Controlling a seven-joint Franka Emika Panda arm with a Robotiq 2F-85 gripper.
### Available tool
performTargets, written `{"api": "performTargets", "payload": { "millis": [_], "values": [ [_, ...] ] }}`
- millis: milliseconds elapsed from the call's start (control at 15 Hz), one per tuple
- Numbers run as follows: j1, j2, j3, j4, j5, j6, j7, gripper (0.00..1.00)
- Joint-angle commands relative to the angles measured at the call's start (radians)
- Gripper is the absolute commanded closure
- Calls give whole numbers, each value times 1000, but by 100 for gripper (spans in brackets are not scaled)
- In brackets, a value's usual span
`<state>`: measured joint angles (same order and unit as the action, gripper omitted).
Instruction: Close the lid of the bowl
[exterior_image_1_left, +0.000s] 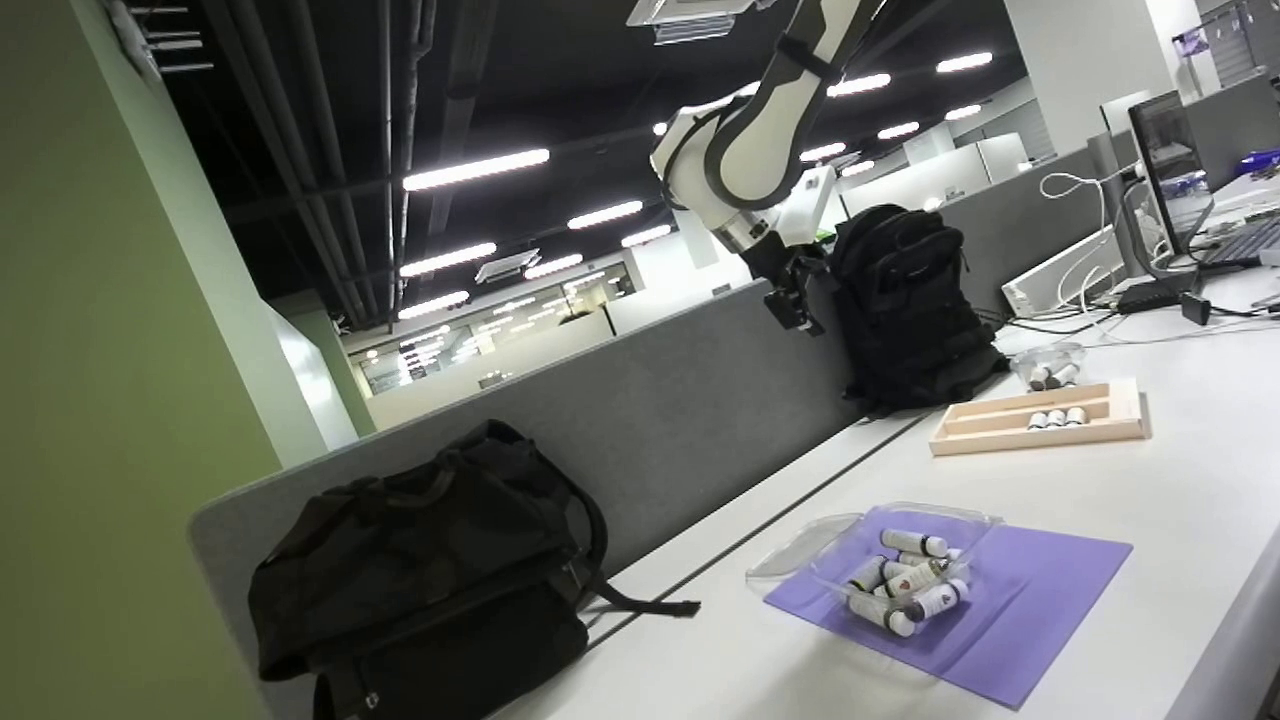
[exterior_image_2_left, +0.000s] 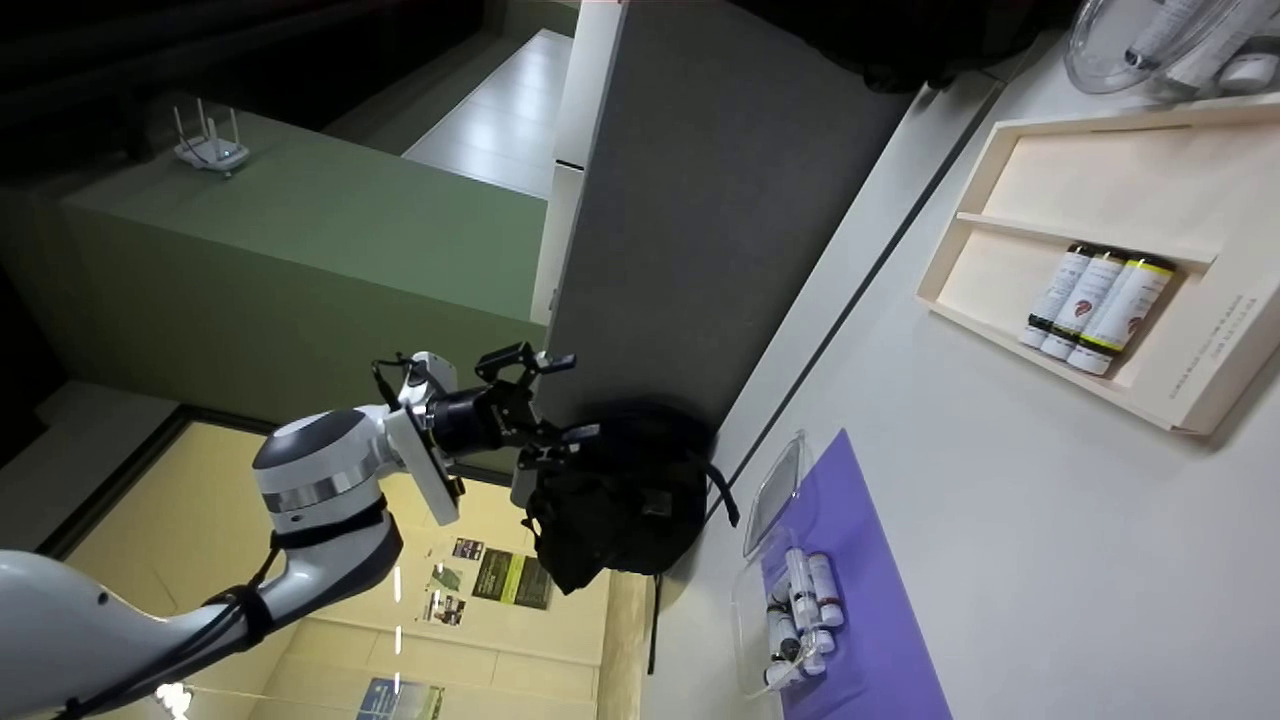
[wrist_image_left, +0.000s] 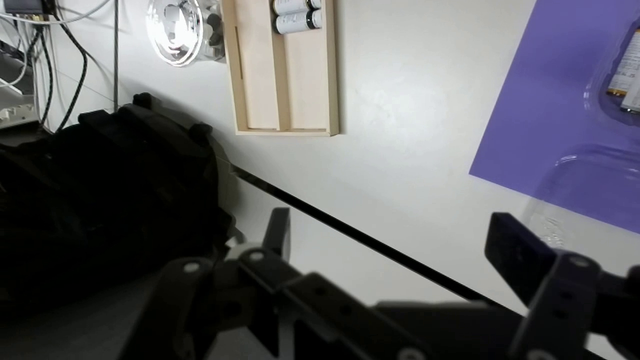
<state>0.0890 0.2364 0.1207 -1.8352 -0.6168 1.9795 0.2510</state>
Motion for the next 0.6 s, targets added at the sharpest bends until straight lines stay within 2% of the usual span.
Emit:
{"api": "performTargets", "payload": {
  "millis": [0,333,467,533],
  "values": [
    [25,-1,-26,2,7,-1,-4,0],
    [25,-1,-26,0,7,-1,-4,0],
    [33,30,-36,61,4,-48,2,0],
    [49,67,-38,118,17,-110,28,0]
  ]
}}
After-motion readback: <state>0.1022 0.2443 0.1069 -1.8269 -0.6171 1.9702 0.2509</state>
